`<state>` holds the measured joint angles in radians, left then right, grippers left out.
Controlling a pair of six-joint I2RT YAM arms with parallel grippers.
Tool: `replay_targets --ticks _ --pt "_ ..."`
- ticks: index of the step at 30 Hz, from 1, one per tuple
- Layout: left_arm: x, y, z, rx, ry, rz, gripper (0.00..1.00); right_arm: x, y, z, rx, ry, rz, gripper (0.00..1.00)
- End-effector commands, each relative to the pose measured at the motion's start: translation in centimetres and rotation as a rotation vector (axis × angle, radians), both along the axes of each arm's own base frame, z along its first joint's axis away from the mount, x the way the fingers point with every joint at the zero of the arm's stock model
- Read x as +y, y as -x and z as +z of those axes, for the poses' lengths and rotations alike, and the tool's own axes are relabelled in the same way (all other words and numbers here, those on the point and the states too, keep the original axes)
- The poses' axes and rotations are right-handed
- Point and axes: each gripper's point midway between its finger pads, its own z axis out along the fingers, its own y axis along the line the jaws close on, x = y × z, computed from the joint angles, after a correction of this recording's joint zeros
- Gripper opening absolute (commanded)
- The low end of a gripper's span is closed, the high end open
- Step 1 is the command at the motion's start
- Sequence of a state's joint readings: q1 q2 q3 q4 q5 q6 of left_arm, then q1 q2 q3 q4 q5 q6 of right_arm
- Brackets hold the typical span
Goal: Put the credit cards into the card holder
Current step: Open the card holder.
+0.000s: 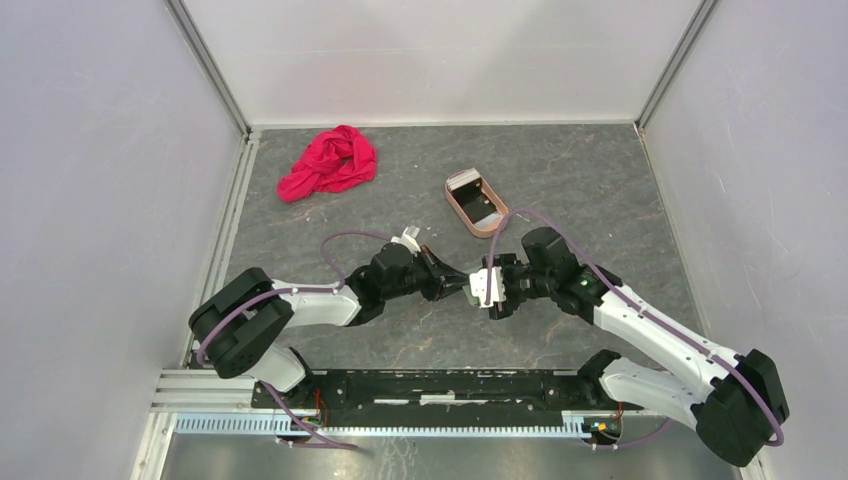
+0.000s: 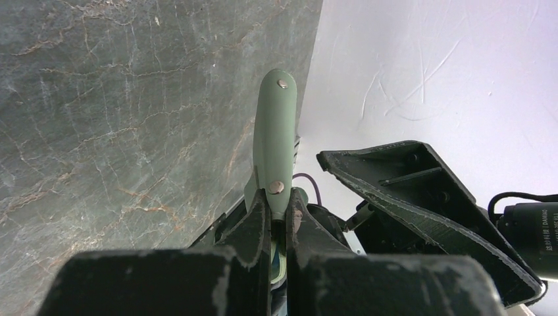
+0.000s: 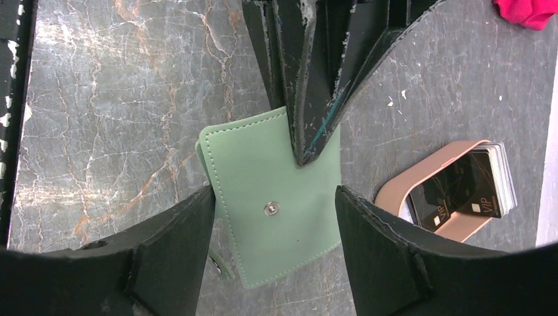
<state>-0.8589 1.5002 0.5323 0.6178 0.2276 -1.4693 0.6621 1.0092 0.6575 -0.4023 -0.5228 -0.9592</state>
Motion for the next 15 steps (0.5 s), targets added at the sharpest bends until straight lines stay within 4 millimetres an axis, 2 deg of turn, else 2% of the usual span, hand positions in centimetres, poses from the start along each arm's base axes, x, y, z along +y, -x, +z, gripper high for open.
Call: replay_targets --ticks 1,7,9,15 --pt "-0.4 0.0 2.9 -0.016 0.108 0.002 0.02 0.3 -0.3 0.3 -0.034 -0.015 0.002 0.74" --pt "-0.4 -0.1 3.3 -0.017 0.123 0.005 0.02 0.3 -1.5 0.9 -0.058 -0.025 -0.060 0.69" --pt "-0.4 -0.1 3.1 -0.017 0.120 0.008 0.02 0.2 -1.7 1.2 -0.063 -0.029 -0.071 0.63" --pt "0.3 -0.1 1.8 -0.001 0.093 0.024 0.02 0.3 -1.2 2.2 -0.057 -0.041 -0.053 0.34"
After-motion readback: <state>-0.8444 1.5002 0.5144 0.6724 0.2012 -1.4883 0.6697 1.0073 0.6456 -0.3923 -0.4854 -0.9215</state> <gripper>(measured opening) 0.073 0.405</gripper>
